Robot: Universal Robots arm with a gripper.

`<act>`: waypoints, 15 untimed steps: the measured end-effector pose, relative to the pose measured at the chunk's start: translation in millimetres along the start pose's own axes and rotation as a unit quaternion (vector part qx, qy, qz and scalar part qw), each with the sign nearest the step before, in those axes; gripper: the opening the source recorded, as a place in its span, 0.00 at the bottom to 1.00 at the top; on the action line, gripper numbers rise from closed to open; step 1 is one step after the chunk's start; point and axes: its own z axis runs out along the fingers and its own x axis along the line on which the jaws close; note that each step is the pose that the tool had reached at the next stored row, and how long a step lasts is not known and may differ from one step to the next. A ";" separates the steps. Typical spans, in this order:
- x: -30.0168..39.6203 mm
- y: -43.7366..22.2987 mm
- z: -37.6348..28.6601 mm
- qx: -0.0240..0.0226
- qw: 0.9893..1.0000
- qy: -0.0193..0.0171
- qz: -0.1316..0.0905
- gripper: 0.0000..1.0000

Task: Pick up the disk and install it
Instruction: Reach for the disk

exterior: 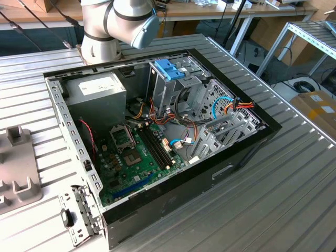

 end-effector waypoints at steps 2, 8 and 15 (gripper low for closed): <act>1.0 -0.1 -0.1 0.000 1.000 0.000 0.000 0.10; 4.5 -0.3 -0.1 0.000 1.000 0.000 0.000 0.10; 9.1 -0.7 -0.3 0.000 1.000 0.000 0.000 0.10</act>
